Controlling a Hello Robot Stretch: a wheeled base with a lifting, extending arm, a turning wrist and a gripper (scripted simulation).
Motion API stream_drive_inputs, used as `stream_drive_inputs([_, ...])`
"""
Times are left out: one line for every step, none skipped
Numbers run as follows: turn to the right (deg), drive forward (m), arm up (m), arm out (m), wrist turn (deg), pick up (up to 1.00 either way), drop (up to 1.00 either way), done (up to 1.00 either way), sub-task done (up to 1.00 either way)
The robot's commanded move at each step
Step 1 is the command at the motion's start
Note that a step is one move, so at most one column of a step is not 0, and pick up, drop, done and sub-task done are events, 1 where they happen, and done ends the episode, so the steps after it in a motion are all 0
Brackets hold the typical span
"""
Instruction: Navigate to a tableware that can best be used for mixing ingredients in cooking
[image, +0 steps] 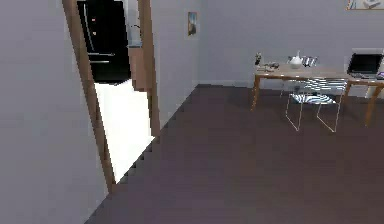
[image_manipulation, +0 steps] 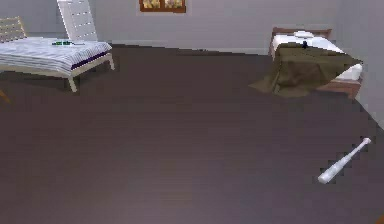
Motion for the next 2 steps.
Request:
stream_drive_inputs([0.0,1.0,0.0,0.0,0.0,0.0,0.0,0.0,0.0])
stream_drive_inputs([-3.0,0.0,0.0,0.0,0.0,0.0,0.0,0.0,0.0])
